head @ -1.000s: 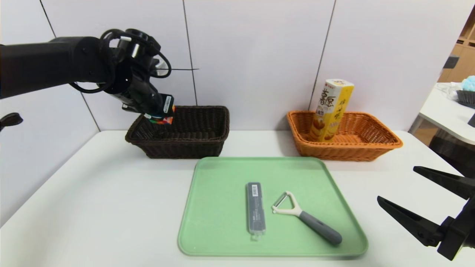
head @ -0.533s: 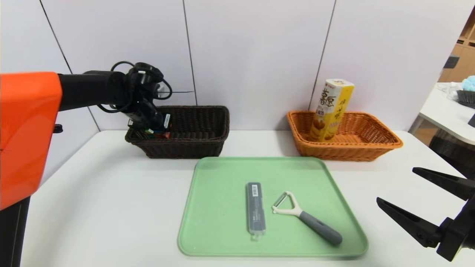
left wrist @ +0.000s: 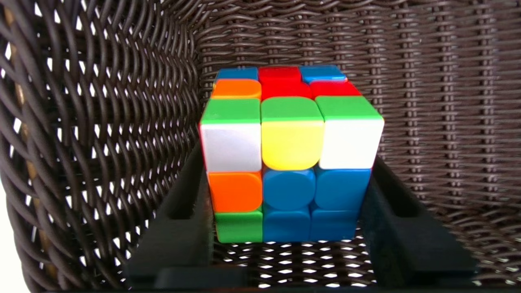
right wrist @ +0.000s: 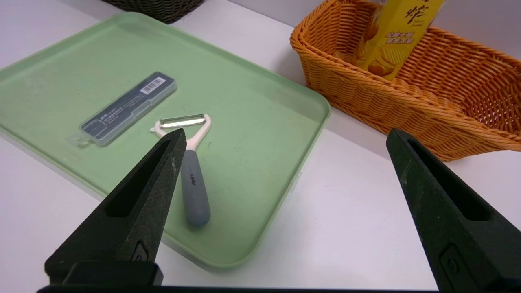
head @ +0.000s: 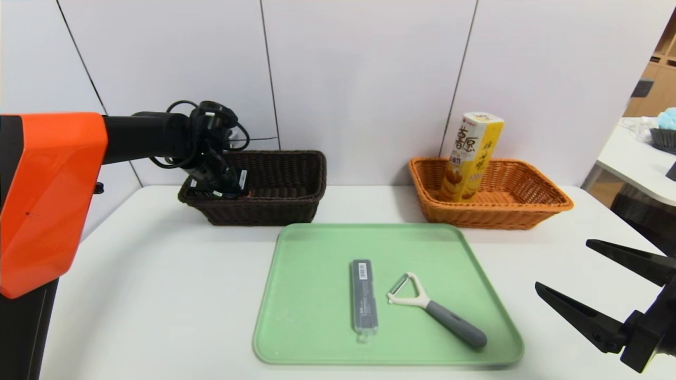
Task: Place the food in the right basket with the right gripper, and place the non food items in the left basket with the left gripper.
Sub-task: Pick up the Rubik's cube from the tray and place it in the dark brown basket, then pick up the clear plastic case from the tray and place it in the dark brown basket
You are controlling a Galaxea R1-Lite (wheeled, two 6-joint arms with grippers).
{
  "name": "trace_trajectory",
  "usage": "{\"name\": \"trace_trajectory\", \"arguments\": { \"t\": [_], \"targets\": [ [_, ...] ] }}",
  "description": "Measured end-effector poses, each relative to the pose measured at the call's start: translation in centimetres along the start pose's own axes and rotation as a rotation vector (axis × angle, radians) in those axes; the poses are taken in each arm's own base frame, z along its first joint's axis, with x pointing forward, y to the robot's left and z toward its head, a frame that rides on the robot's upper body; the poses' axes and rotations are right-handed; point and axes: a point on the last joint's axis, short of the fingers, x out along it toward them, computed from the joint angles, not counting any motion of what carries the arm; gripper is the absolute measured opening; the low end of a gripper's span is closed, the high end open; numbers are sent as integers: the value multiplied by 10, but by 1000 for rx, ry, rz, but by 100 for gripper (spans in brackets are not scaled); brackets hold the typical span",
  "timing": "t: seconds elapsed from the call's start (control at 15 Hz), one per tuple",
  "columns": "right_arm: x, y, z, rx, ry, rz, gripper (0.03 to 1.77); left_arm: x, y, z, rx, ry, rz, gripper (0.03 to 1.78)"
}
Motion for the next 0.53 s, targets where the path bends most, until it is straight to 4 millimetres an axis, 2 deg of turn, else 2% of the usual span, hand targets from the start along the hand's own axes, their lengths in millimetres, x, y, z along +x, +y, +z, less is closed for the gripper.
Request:
{"name": "trace_trajectory", "arguments": {
  "t": [0.33, 0.53],
  "targets": [
    [0, 0, -1, 0, 2, 0, 169, -9, 1, 4, -26, -27, 2, 138],
    [-1, 0, -1, -1, 4, 2, 169, -37, -5, 10, -27, -69, -21, 148]
  ]
}}
